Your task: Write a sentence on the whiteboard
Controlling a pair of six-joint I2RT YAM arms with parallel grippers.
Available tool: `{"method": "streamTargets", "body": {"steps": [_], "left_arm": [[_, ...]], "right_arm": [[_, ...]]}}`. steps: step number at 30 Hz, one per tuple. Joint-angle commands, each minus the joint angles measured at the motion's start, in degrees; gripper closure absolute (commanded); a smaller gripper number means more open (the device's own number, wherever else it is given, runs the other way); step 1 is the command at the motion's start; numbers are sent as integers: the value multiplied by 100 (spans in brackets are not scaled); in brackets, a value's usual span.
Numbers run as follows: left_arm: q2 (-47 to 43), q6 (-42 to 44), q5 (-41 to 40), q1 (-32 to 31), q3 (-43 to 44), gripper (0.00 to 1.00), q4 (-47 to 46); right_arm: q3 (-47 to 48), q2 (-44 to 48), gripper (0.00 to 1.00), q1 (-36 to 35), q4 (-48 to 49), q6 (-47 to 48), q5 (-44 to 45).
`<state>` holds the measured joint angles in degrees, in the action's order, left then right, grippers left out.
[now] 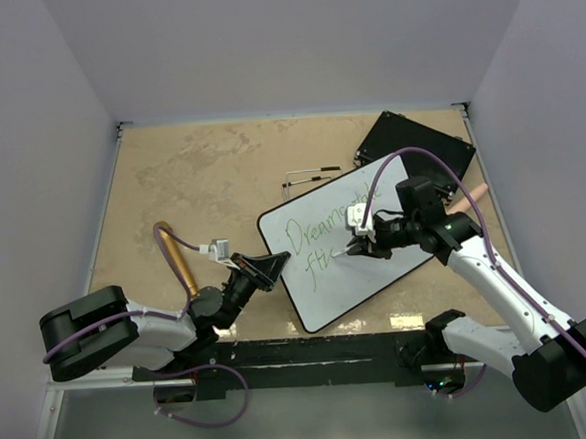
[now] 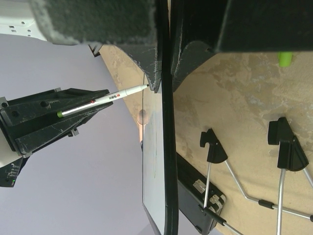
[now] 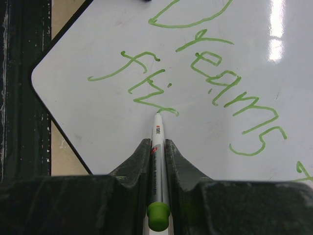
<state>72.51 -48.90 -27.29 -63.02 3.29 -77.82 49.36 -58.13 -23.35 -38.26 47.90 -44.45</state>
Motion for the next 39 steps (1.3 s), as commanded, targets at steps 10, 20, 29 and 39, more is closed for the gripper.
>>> {"method": "streamTargets", "body": {"steps": [10,20,29,39], "left_arm": [[-9,821,13,-8,-127,100,-198],[0,865,22,-8,-92,100,-198],[-70,909,-13,1,-92,100,-146],[-35,918,-31,1,-74,100,-163]], "right_arm": [[161,109,100,15,697,-562,595],[153,162,100,41,759,-651,613],[240,-5,100,33,-93,26,384],[197,-190,100,-221,-621,554,340]]}}
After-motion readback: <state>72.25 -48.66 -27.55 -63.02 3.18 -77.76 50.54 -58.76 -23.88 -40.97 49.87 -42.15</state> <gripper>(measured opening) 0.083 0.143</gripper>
